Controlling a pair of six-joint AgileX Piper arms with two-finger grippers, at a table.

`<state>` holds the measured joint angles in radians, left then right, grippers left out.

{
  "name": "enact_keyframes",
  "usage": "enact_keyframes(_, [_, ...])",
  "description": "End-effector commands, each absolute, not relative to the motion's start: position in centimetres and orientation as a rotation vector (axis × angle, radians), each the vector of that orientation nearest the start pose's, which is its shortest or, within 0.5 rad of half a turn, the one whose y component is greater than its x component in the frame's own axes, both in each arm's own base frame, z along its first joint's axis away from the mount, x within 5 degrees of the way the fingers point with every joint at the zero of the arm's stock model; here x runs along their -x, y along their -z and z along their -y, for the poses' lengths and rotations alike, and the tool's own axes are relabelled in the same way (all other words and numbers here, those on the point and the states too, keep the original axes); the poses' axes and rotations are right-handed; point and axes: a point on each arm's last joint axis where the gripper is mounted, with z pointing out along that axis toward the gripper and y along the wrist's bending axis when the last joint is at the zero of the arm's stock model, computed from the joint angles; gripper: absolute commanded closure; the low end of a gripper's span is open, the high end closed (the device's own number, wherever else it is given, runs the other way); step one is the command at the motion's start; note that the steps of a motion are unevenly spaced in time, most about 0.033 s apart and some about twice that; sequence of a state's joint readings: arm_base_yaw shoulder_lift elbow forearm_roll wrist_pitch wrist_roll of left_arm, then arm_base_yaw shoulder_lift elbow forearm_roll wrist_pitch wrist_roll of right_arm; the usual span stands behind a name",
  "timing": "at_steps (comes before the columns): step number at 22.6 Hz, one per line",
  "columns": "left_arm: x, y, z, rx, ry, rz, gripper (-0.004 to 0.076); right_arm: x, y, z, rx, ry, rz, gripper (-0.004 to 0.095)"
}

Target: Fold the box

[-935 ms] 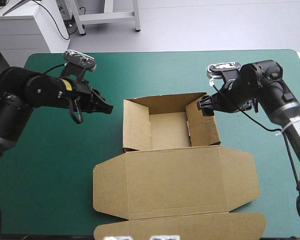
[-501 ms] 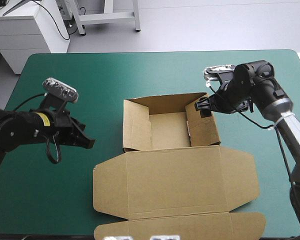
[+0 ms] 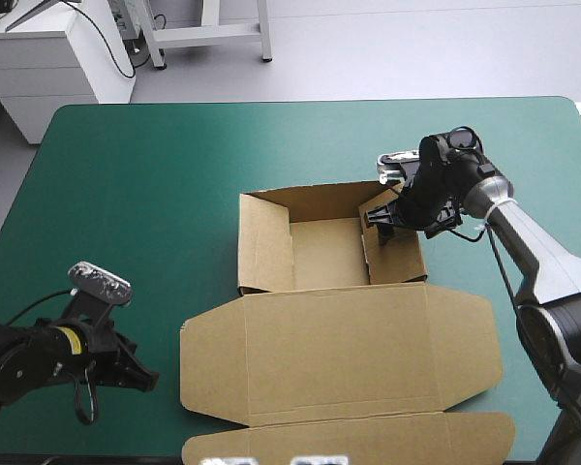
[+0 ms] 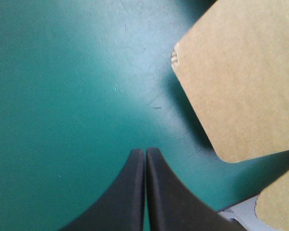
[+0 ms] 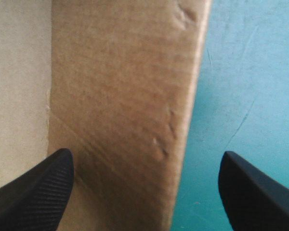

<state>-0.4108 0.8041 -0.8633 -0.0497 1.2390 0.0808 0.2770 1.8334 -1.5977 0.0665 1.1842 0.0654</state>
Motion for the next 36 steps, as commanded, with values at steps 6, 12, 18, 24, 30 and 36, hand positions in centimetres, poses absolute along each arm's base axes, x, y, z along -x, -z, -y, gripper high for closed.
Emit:
enact_keyframes(6, [-7.8,-31.1,4.0,-0.597,0.201,-2.582,0.0732,-36.7,-30.5,-11.0,0.288,-0.171,-2.808,0.0673])
enact_keyframes(12, [-7.8,-31.1,3.9,-0.568,0.202,-2.589,0.0732,-36.8,-30.5,-10.7,0.338,-0.144,-2.791,0.0928])
enact_keyframes(18, [-7.7,-30.6,3.7,-0.513,0.186,-2.66,0.0732,-37.9,-31.0,-6.2,0.218,-0.076,-2.763,0.0928])
enact_keyframes(24, [-7.8,-28.2,3.5,-0.53,0.12,-2.733,0.0732,-39.4,-35.0,2.5,-0.035,0.036,-2.603,0.0928])
enact_keyframes(30, [-7.8,-28.2,3.5,-0.529,0.125,-2.733,0.0732,-39.2,-35.7,9.6,-0.236,0.138,-2.498,0.0928])
enact_keyframes(36, [-7.8,-28.2,3.5,-0.529,0.125,-2.733,0.0732,-38.8,-33.1,15.7,-0.441,0.172,-2.539,0.0928])
